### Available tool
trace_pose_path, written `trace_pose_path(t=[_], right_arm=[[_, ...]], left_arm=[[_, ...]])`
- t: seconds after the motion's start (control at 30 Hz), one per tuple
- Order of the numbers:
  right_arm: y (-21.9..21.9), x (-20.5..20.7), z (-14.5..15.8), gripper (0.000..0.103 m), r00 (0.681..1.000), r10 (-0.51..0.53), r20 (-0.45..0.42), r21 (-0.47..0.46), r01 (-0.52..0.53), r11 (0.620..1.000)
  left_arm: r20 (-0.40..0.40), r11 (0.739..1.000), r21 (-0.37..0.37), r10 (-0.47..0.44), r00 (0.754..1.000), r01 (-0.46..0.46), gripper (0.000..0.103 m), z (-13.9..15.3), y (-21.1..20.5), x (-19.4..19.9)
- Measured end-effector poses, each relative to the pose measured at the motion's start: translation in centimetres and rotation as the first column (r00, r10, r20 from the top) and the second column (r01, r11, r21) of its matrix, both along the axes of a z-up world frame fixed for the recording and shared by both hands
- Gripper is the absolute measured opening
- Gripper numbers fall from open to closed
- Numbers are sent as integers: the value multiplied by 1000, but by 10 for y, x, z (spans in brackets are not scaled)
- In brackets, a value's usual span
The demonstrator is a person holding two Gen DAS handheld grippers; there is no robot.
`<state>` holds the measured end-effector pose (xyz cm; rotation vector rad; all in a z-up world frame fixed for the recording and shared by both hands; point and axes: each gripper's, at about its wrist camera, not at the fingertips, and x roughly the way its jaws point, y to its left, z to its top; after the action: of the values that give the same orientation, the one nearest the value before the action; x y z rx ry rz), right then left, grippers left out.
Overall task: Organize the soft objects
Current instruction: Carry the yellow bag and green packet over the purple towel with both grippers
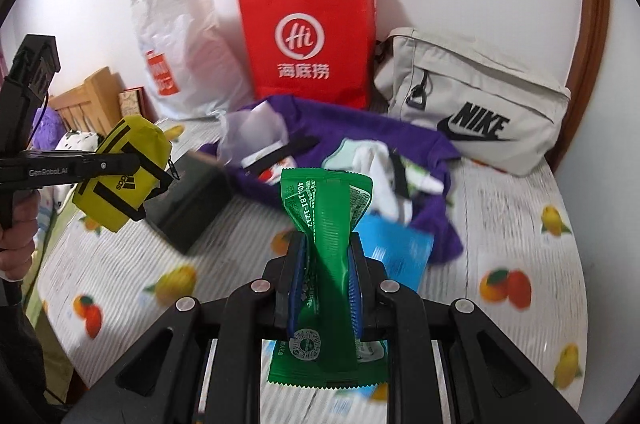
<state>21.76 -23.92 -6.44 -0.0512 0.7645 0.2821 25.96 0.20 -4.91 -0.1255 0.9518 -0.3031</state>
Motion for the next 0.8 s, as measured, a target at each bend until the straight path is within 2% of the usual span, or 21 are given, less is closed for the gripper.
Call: trace_pose_path(t=[0.23,0.47,0.57,0.8], right_arm=[[-8,60,1,20,999,-31,13,-15,31,999],[-14,110,-5,20,999,-41,3,-13,41,999],[-12,128,-13,20,999,-35,-14,-7,35,999],[-6,160,-32,20,997,-23,-67,-5,23,1000]], left_arm=[[-28,999,-17,-32,999,32,8,-4,-15,62],[-71,998,-35,-62,996,60,8,-18,-34,108],[-87,997,-38,-71,994,68,8,-26,-41,124],[-156,992,-98,-93,983,78,8,-46,-54,158]])
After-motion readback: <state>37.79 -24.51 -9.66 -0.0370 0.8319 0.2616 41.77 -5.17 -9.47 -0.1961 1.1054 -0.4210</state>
